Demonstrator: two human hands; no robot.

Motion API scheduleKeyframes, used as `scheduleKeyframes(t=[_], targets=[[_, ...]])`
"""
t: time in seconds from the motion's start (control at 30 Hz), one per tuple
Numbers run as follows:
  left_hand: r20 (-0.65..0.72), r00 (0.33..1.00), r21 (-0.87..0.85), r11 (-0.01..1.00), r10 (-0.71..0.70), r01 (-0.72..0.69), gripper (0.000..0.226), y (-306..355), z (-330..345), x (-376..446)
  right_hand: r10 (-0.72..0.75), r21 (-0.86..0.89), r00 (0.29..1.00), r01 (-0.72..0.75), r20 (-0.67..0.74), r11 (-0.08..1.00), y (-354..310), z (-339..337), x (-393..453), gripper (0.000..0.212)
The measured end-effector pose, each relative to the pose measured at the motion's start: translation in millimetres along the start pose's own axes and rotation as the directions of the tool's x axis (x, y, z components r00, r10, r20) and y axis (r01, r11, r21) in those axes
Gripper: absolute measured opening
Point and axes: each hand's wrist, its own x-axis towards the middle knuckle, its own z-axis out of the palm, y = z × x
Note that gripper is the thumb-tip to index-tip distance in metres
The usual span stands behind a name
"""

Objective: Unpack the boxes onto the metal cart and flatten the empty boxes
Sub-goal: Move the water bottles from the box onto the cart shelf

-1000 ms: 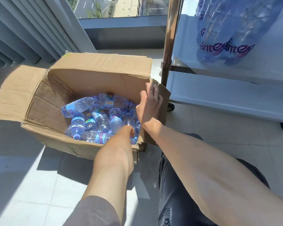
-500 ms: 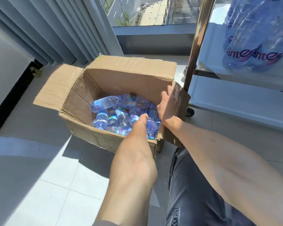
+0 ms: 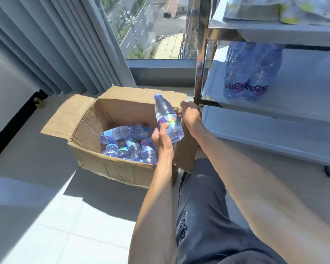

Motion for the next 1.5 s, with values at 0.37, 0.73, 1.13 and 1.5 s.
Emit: scheduleKeyframes(t=[0.37, 0.73, 1.13, 1.5], targets=[[0.573, 0.819, -0.252, 0.952, 0.0, 0.176, 0.039, -43.9, 48.3, -83.5, -0.089, 0.151, 0.99, 0.072, 0.105, 0.986, -27.5, -118.1, -47.8, 0.03], [0.662, 0.659, -0.066, 0.848, -0.358, 0.527, 0.038, -87.2, 81.4, -163.6, -0.156, 0.068, 0.92, 0.193, -0.361, 0.979, 9.9, -214.8, -115.2, 0.051], [0.694, 0.618, 0.035, 0.875, -0.37, 0.484, 0.027, -118.8, 67.0, -241.2, -0.264, -0.021, 0.826, 0.293, -0.498, 0.956, 50.8, -278.5, -178.9, 0.035], [0.687, 0.639, 0.046, 0.898, -0.347, 0.438, 0.044, -113.8, 59.8, -239.7, -0.385, 0.06, 0.816, 0.452, -0.432, 0.89, 50.7, -273.8, -185.6, 0.021]])
